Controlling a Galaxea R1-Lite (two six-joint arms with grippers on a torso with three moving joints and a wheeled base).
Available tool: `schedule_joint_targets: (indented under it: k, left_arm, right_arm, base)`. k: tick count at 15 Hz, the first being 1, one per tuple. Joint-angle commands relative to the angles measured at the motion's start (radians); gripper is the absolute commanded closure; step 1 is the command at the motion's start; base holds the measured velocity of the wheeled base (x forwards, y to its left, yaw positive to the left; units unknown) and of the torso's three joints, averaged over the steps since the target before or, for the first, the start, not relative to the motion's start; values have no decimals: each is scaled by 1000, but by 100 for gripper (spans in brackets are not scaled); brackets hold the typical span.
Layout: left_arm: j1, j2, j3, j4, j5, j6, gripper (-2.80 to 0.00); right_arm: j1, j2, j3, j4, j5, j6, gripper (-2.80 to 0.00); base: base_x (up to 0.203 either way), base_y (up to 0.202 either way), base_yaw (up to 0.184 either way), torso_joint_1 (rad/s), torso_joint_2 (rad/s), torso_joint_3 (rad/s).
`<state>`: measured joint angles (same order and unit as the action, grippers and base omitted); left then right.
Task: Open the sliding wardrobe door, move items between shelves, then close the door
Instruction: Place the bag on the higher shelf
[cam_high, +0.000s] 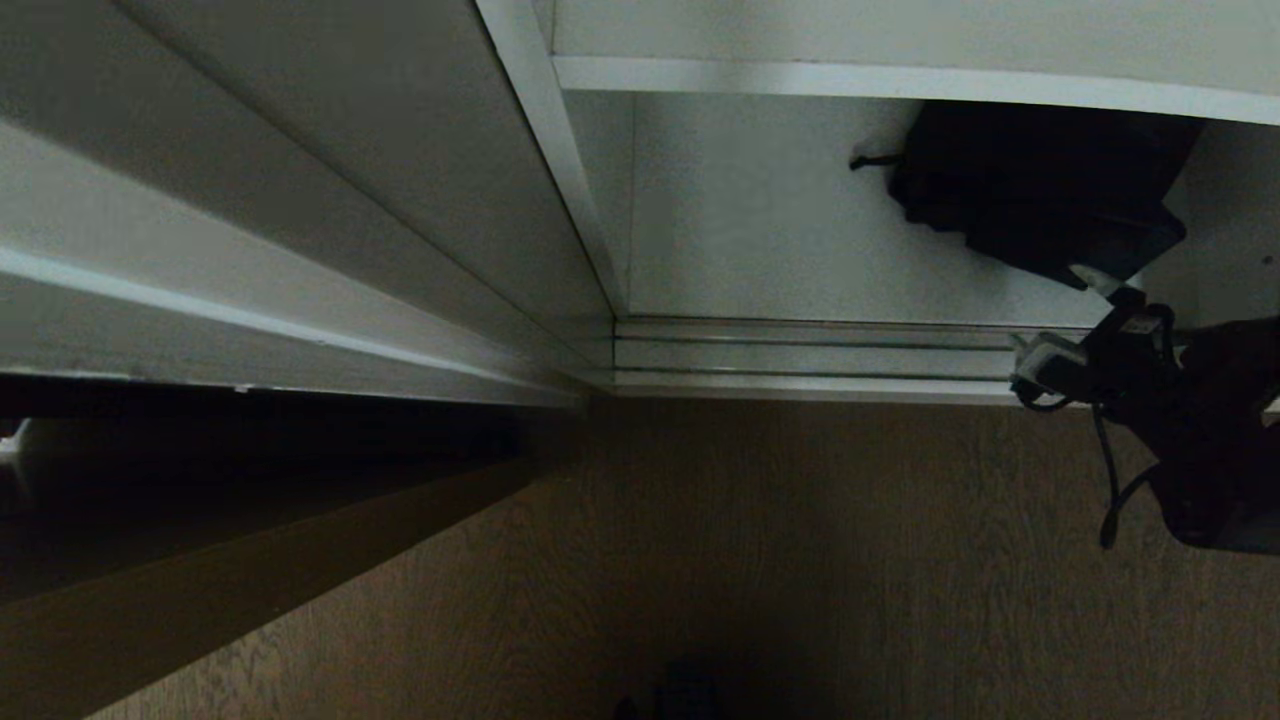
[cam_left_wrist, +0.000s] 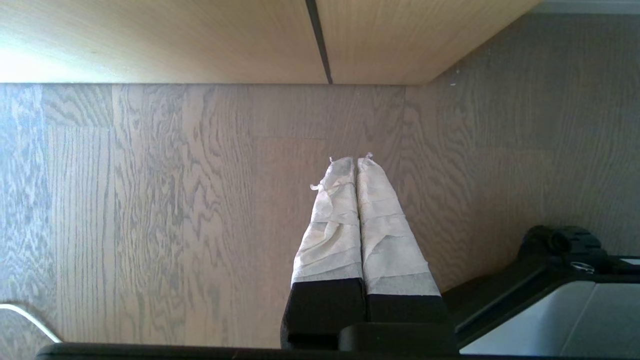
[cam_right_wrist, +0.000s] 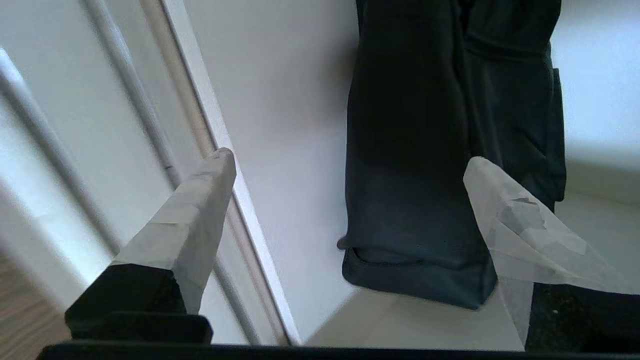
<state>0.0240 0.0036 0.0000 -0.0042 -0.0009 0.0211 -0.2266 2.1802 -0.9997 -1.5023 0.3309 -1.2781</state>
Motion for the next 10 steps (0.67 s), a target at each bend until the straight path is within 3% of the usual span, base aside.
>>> schedule_joint_targets:
  k: [1,10]
  left_arm:
    - [1,1,0,0,-1,0,0]
    - [1,1,0,0,-1,0,0]
  right_arm:
    - [-4,73,-91,-9,3,-7,-280]
    - [1,219,-359,39,-11,-4,-280]
  base:
    - [0,0,0,0,0,0]
    - [0,0,0,0,0,0]
